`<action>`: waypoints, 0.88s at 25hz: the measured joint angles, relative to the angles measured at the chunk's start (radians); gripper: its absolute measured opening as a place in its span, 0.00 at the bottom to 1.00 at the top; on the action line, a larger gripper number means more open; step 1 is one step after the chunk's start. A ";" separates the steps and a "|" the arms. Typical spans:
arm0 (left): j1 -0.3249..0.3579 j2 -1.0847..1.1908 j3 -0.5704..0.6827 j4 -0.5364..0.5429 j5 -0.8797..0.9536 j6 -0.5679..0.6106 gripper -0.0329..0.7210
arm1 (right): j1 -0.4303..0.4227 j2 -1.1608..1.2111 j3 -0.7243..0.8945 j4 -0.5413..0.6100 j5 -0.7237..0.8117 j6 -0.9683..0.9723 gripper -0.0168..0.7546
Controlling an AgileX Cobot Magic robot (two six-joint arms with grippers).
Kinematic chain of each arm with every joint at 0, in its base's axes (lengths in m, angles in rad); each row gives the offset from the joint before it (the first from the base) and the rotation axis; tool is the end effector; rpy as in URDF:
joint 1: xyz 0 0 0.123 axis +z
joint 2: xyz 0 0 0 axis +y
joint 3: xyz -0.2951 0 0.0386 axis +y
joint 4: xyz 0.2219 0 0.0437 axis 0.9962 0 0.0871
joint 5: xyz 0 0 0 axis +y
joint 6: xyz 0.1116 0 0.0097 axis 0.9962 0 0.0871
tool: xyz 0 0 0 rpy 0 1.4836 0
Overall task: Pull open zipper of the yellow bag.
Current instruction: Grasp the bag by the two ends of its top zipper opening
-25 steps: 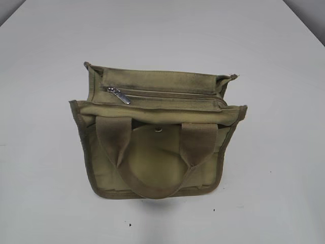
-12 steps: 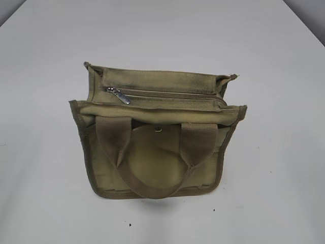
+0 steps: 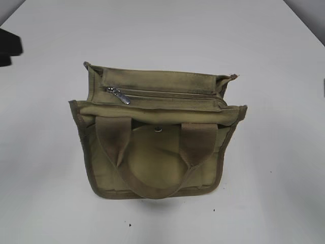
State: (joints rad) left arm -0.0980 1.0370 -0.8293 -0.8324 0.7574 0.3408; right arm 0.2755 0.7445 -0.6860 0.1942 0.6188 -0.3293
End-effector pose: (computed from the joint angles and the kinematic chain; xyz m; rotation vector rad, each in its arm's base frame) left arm 0.1773 -0.0747 0.3325 0.0249 2.2754 -0.8300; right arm 0.1180 0.0464 0.3208 -0.5395 2.0847 0.1817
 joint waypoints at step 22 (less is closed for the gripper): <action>-0.229 0.578 -0.330 -0.024 0.036 0.005 0.42 | 0.365 0.850 -0.589 0.048 -0.012 -0.265 0.60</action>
State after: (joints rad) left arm -0.3273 1.6150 -1.1597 -0.8561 0.7933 0.3458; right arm 0.6408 1.5948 -1.2753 0.2422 0.6069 -0.5939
